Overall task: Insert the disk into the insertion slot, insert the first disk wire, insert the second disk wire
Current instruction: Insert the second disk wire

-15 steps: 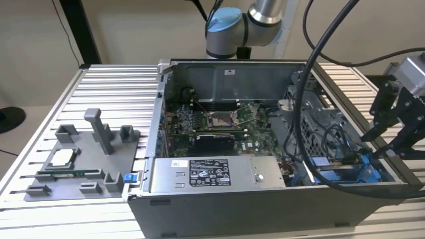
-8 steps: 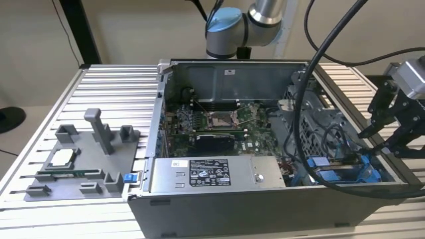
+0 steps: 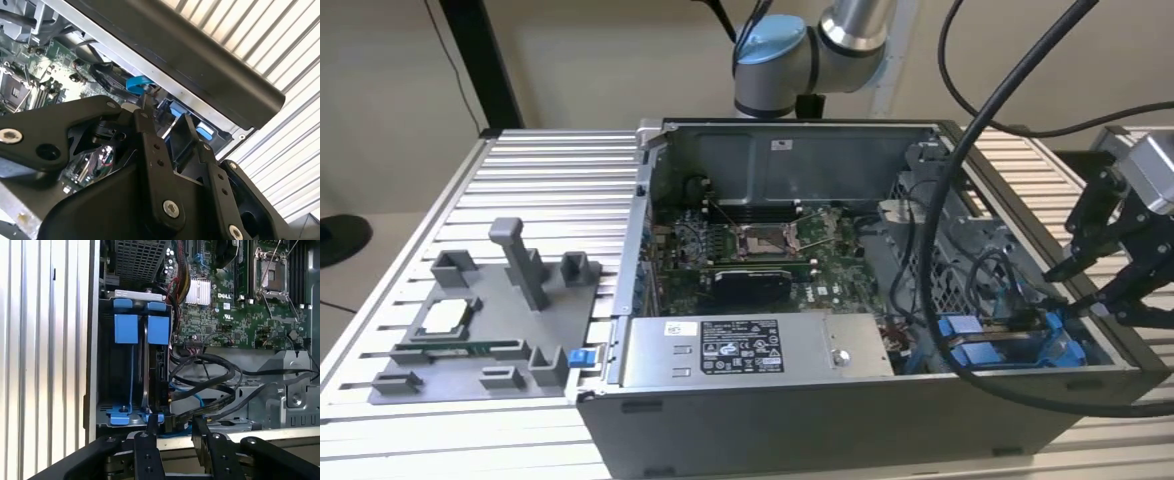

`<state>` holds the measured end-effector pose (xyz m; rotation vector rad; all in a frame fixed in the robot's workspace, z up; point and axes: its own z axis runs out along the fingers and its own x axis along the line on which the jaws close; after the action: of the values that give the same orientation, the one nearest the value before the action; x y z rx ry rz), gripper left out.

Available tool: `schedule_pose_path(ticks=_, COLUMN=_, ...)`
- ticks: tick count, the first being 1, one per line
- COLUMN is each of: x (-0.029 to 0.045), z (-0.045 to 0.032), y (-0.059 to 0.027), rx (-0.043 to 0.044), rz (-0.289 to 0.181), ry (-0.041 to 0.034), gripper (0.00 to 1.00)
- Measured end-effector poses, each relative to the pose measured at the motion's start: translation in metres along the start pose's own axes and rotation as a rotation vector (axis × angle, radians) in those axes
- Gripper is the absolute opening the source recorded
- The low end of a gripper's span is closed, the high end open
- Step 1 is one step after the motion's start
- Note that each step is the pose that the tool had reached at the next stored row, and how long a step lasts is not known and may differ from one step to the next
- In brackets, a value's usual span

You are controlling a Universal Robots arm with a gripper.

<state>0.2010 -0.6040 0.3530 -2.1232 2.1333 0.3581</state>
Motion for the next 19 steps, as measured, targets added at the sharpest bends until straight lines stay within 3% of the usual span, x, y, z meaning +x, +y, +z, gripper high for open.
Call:
schedule_pose_path(ticks=6, x=0.0018, z=0.0031, y=0.0017, rx=0.004, rz=0.015, ry=-0.012, gripper=1.0)
schedule_pose_path(ticks=7, x=0.002, z=0.0037, y=0.0021, rx=0.0048, rz=0.019, ry=-0.0148, gripper=0.0)
schedule_pose_path(ticks=13, x=0.0021, z=0.0046, y=0.0022, rx=0.0088, rz=0.034, ry=-0.0336, gripper=0.0)
schedule_pose_path(ticks=19, x=0.0022, z=0.0047, y=0.0022, rx=0.0109, rz=0.043, ry=-0.038, gripper=0.0)
